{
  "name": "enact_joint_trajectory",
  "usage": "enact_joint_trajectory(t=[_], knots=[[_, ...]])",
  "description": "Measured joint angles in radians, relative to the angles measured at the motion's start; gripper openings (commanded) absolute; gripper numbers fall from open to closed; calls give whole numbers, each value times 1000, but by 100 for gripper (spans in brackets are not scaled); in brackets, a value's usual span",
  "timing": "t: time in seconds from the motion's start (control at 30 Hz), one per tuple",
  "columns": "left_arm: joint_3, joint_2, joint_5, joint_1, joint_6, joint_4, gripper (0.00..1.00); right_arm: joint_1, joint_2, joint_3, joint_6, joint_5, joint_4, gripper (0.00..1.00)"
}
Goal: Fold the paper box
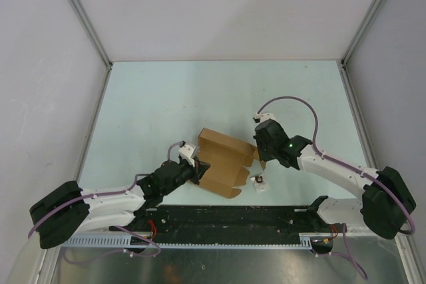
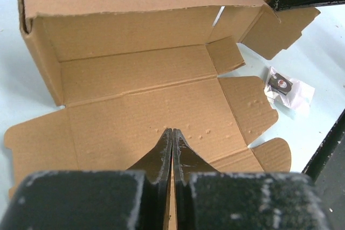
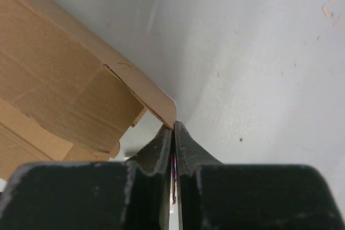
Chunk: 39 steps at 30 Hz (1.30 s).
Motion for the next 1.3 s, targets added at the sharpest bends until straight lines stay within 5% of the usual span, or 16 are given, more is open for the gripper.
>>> enact_joint_trajectory(t=[0.37, 0.73, 0.97, 1.13, 1.3], knots=[[0, 51, -6, 0, 1, 0, 0, 8, 86, 0, -261, -11, 251, 9], [0, 59, -6, 0, 3, 0, 0, -54, 276, 114, -459, -191, 375, 12], [0, 79, -6, 0, 3, 0, 0, -90, 357, 198, -506, -296, 401, 41], [1, 103, -5, 0, 3, 0, 0, -103, 357, 210, -486, -313, 399, 45], [9, 116, -3, -1, 3, 0, 0, -102, 277, 210, -389, -308, 371, 37]])
